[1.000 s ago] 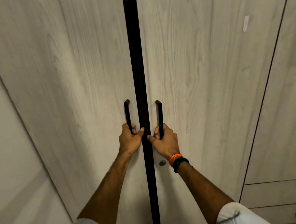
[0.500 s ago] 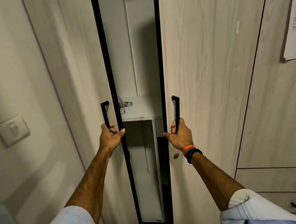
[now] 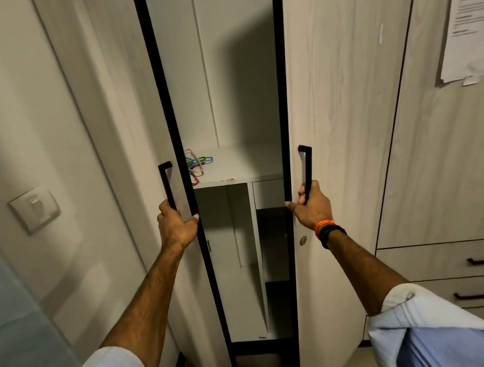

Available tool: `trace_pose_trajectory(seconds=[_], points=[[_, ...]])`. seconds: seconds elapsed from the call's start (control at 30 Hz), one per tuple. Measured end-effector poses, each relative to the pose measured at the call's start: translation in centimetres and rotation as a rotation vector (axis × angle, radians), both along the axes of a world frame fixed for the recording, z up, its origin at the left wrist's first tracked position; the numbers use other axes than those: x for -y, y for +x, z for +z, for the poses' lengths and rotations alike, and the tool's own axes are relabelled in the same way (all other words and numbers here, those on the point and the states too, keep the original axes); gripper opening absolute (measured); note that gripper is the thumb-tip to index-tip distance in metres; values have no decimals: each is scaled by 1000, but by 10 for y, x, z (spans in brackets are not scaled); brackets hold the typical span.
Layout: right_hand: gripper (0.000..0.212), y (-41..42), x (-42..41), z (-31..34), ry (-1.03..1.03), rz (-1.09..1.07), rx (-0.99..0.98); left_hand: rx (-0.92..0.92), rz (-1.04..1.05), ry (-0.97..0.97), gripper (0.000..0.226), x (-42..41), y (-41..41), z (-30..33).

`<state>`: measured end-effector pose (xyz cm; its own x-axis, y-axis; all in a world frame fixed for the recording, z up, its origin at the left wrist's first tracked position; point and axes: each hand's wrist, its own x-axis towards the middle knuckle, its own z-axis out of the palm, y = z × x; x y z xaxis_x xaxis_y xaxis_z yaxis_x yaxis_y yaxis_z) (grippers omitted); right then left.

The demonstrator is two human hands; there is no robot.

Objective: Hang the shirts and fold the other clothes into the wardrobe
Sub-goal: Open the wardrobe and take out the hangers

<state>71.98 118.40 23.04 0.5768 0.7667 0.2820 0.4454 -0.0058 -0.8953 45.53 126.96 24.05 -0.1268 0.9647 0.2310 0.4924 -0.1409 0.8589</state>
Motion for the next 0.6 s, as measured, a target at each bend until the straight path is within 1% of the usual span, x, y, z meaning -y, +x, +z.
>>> trace_pose_trajectory(seconds=[0.13, 0.23, 0.27, 0.33, 0.37, 0.4, 0.47, 0.57, 0.6], points=[[36, -1, 2, 1, 10, -26, 1, -28, 7, 35, 82, -5, -4, -4], [41, 2, 11, 2, 19, -47, 2, -23, 14, 39, 84, -5, -3, -5], [42, 4, 17, 0, 22, -71, 10, -15, 40, 21, 85, -1, 2, -6], [44, 7, 27, -5, 44, -118, 27, 7, 187, 20, 87, 13, 17, -4], [46, 11, 34, -7, 57, -143, 37, 20, 245, 62, 87, 26, 31, -1], [47, 13, 38, -8, 64, -156, 53, 32, 240, 112, 86, 36, 45, 0], [47, 23, 53, -10, 63, -158, 77, 30, 47, 177, 80, 62, 87, -3], [45, 36, 79, -12, 68, -160, 99, 60, -393, 173, 68, 106, 158, -8], [41, 43, 88, -13, 88, -173, 122, 63, -511, 170, 67, 121, 181, -9]])
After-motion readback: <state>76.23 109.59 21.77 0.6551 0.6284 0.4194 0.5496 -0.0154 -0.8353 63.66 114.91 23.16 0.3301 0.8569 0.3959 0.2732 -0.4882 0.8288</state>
